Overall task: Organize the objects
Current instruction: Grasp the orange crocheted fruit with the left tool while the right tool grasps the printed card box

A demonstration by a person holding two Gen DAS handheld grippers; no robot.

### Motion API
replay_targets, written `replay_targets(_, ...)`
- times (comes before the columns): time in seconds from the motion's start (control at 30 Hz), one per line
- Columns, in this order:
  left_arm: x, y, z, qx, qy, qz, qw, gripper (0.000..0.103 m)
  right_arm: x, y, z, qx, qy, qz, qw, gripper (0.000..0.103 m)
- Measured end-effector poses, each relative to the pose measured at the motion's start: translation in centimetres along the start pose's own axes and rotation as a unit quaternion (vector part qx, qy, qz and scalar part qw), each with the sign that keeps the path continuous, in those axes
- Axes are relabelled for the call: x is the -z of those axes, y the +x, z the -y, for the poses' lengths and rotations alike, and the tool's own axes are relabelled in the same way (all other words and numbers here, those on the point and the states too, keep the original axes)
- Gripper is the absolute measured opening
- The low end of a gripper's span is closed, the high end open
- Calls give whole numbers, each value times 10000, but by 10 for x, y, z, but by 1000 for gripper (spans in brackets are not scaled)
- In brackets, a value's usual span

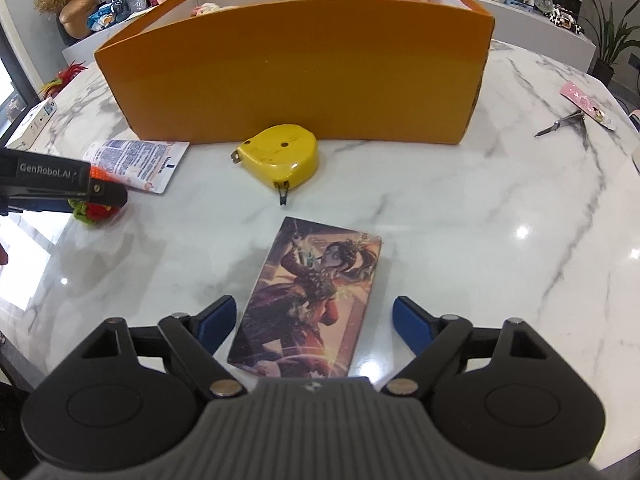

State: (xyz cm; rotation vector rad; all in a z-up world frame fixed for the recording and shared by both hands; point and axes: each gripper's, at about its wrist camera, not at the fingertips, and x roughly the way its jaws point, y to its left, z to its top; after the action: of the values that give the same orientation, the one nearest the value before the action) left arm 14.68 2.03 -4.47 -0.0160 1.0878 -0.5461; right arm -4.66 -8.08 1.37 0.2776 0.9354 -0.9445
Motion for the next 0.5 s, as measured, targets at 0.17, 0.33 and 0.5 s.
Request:
replay_targets(0.17,1,-1,1,42,70,-12,10000,62,1,-3,-5,72,-254,52,9996,67)
replay_targets(0.33,3,-3,2,230,35,-92,9997,61,1,-4,0,-24,-186,71,9998,66)
replay_targets(0.5,5,-8,8,352,132,-173,9991,61,0,-7,3,-123,-86,102,9998,65)
